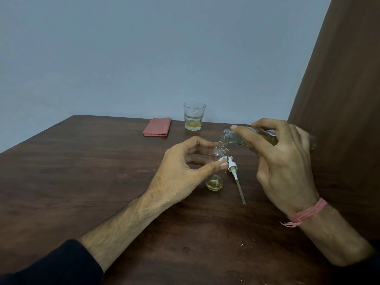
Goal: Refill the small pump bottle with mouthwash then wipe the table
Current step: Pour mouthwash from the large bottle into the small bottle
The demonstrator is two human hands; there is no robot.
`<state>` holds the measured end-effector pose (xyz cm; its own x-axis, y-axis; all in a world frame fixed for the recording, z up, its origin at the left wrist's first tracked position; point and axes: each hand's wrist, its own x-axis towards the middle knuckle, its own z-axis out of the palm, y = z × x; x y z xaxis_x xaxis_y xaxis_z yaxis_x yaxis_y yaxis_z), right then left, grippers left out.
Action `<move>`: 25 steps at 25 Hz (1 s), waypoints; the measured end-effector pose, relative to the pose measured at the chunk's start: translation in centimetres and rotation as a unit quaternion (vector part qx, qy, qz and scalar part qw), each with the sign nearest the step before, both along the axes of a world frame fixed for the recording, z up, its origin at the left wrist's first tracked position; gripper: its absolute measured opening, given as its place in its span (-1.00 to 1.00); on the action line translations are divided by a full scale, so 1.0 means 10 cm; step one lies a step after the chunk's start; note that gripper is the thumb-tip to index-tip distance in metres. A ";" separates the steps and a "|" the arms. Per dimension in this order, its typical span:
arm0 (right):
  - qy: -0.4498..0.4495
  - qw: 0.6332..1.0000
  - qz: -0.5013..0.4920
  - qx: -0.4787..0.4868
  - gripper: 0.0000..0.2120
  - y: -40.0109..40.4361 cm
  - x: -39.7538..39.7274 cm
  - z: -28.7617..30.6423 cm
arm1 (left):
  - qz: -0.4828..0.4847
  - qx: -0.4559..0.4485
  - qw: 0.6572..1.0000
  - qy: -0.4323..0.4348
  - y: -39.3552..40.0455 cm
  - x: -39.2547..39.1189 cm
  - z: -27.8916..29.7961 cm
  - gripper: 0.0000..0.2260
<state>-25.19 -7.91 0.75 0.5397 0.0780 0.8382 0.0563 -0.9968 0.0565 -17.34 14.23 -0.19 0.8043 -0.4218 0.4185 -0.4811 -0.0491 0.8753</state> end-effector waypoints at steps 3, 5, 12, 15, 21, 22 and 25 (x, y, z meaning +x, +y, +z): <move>0.001 1.000 -0.004 -0.002 -0.12 0.00 0.00 0.00 | -0.003 -0.005 1.000 0.002 0.00 0.00 0.00 -0.66; 0.002 1.000 -0.005 -0.002 -0.11 0.00 -0.01 0.01 | -0.004 -0.004 1.000 0.001 0.00 -0.01 0.00 -0.63; 0.004 1.000 -0.006 -0.003 -0.11 0.01 -0.02 0.02 | -0.002 0.001 1.000 -0.004 0.01 0.01 -0.01 -0.65; 0.003 1.000 -0.007 -0.002 -0.11 0.01 -0.01 0.02 | 0.000 0.007 1.000 -0.007 0.01 0.01 -0.01 -0.65; 0.005 1.000 -0.006 -0.002 -0.10 0.02 -0.01 0.02 | 0.006 0.008 1.000 -0.012 0.01 0.01 -0.02 -0.65; 0.006 1.000 -0.006 -0.003 -0.11 0.02 -0.01 0.02 | 0.007 0.008 1.000 -0.012 0.01 0.02 -0.02 -0.65; 0.008 1.000 -0.007 -0.002 -0.11 0.02 -0.01 0.03 | 0.009 0.013 1.000 -0.013 0.00 0.03 -0.03 -0.65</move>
<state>-25.33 -7.75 1.01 0.5533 0.0730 0.8298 0.0433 -0.9973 0.0588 -17.06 14.27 -0.51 0.8011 -0.4182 0.4282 -0.5019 -0.0795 0.8613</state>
